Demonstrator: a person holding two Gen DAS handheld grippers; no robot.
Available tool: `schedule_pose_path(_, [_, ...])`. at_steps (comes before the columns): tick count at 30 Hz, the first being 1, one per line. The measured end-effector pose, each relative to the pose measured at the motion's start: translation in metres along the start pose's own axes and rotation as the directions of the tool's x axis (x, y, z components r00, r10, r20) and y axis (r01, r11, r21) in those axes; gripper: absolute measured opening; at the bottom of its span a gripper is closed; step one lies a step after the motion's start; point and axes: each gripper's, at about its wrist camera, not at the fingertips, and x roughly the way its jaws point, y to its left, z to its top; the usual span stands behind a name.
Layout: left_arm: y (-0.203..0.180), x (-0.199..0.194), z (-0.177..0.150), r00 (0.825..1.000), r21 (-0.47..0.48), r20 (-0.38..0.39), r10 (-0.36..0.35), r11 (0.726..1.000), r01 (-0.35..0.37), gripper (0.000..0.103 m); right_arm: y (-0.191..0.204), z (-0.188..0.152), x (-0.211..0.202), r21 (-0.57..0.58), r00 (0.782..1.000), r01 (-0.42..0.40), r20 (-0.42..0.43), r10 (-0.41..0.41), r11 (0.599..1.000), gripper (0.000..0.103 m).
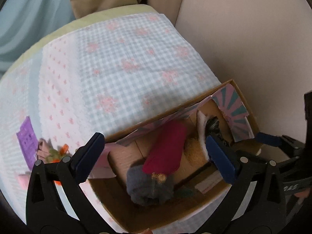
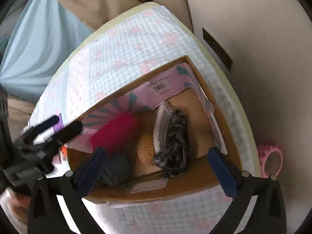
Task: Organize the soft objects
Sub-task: 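Lower the pouch and scrunchie into the cardboard box and open both tools, then withdraw both tools from the box toward the pink cuff and orange pom-pom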
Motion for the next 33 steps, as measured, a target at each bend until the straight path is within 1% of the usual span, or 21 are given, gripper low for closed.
schedule_pose_path(2, [0.007,-0.005,0.002,1.000,-0.018,0.004,-0.026,0.999,0.026,0.103,0.002,-0.005,0.001,-0.011,1.000,-0.002,-0.005,0.002,1.000,0.103])
schedule_pose_path(6, [0.018,-0.011,0.000,1.000,-0.042,-0.001,-0.017,0.999,0.017,0.103,0.007,-0.010,0.000,-0.014,1.000,-0.007,-0.012,0.007,1.000,0.103])
schedule_pose_path(9, [0.022,-0.016,-0.003,1.000,-0.046,-0.001,-0.012,0.999,0.011,0.103,0.007,-0.008,-0.004,-0.017,1.000,-0.009,0.006,0.009,1.000,0.103])
schedule_pose_path(12, [0.023,-0.025,-0.006,1.000,-0.048,0.008,-0.010,0.999,0.011,0.103,0.014,-0.008,-0.015,-0.046,0.999,0.005,0.038,-0.003,0.999,0.103])
schedule_pose_path(15, [0.023,-0.037,-0.009,1.000,-0.055,0.021,-0.013,0.998,0.014,0.103,0.023,-0.007,-0.027,-0.056,0.999,0.024,0.037,-0.022,0.998,0.103])
schedule_pose_path(16, [0.023,-0.042,-0.010,1.000,-0.057,0.025,-0.015,0.998,0.016,0.103,0.025,-0.007,-0.034,-0.056,0.998,0.027,0.050,-0.024,0.998,0.103])
schedule_pose_path(22, [0.021,-0.089,-0.019,0.996,-0.052,0.089,-0.013,0.998,0.018,0.103,0.050,-0.014,-0.078,-0.087,0.990,0.050,0.132,-0.038,0.995,0.103])
schedule_pose_path(28, [0.025,-0.149,-0.034,0.988,-0.055,0.154,-0.004,0.998,0.013,0.103,0.092,-0.034,-0.134,-0.156,0.975,0.106,0.208,-0.072,0.982,0.103])
schedule_pose_path(31, [0.031,-0.183,-0.046,0.982,-0.066,0.189,0.010,0.998,0.003,0.103,0.109,-0.046,-0.157,-0.166,0.968,0.106,0.242,-0.063,0.980,0.103])
schedule_pose_path(33, [0.039,-0.209,-0.057,0.976,-0.077,0.218,0.008,0.997,0.009,0.103,0.120,-0.054,-0.171,-0.170,0.964,0.102,0.261,-0.055,0.980,0.103])
